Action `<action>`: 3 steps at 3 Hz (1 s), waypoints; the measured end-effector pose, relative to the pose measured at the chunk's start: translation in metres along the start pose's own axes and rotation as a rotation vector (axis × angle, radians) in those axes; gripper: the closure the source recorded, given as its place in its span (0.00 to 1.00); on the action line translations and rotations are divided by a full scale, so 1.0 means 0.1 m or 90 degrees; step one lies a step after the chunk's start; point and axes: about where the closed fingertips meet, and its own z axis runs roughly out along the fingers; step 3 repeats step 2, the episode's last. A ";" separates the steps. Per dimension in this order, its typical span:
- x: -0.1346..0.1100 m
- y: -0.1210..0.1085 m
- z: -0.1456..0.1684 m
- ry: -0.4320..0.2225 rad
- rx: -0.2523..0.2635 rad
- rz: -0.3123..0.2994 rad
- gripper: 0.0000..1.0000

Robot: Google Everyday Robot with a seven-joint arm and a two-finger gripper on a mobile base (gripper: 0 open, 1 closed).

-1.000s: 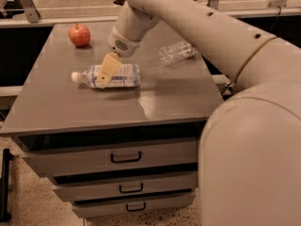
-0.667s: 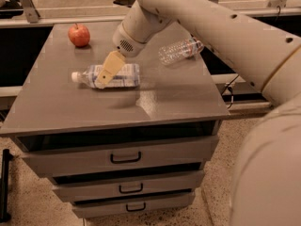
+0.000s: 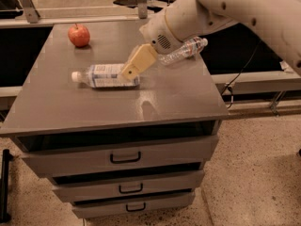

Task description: Knock blue plastic bottle over

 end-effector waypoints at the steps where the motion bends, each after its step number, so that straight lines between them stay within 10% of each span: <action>1: 0.08 -0.03 -0.63 -0.088 0.019 -0.014 0.00; 2: 0.22 -0.18 -1.26 -0.154 0.043 -0.041 0.00; 3: 0.22 -0.18 -1.26 -0.154 0.043 -0.041 0.00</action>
Offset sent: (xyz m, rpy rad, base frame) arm -0.0213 -0.1888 0.1074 0.3121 -0.2526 0.0301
